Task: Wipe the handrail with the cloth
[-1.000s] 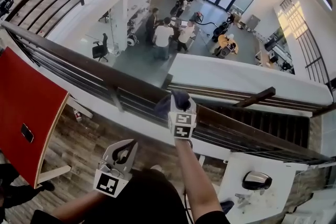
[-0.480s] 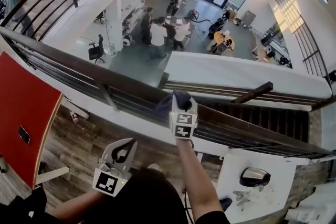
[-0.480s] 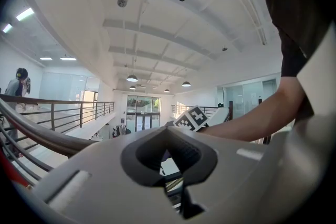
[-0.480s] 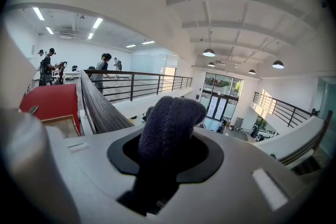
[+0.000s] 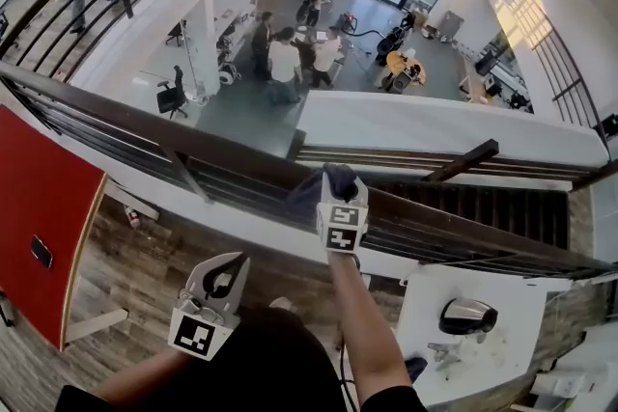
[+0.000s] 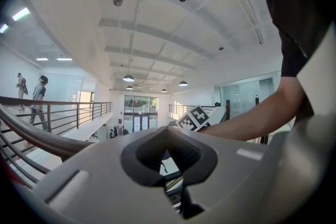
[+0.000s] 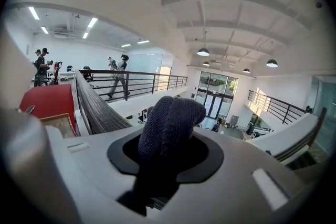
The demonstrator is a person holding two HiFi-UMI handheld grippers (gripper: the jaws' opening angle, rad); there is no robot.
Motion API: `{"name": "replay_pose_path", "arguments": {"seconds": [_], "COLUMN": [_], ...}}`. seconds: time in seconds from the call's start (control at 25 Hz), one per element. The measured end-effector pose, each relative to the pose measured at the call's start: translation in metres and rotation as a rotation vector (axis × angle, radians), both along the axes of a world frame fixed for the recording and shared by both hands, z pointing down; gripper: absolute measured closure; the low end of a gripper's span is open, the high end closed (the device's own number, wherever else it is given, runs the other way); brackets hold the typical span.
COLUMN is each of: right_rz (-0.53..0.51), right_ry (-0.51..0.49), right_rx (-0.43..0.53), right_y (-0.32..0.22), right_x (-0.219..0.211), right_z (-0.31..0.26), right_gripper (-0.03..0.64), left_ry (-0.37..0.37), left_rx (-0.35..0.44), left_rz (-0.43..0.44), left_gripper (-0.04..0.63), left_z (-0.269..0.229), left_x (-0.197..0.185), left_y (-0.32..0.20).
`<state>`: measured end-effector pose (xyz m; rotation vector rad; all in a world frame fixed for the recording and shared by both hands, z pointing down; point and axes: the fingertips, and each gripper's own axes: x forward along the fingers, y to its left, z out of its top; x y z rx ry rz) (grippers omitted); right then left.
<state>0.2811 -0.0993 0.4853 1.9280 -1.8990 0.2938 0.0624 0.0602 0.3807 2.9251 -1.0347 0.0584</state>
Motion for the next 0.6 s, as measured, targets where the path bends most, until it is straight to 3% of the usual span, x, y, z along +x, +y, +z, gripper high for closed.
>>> {"name": "replay_pose_path", "arguments": {"seconds": [0.6], "right_rz": [0.082], "right_ry": [0.013], "right_rx": [0.004], "right_y": [0.030], "right_x": [0.062], "right_z": [0.001], "right_gripper": [0.486], "left_ry": [-0.011], "left_rx": [0.009], "left_rz": [0.041], "left_gripper": [0.597], "left_z": [0.000], "left_x": [0.029], "left_y": [0.016]}}
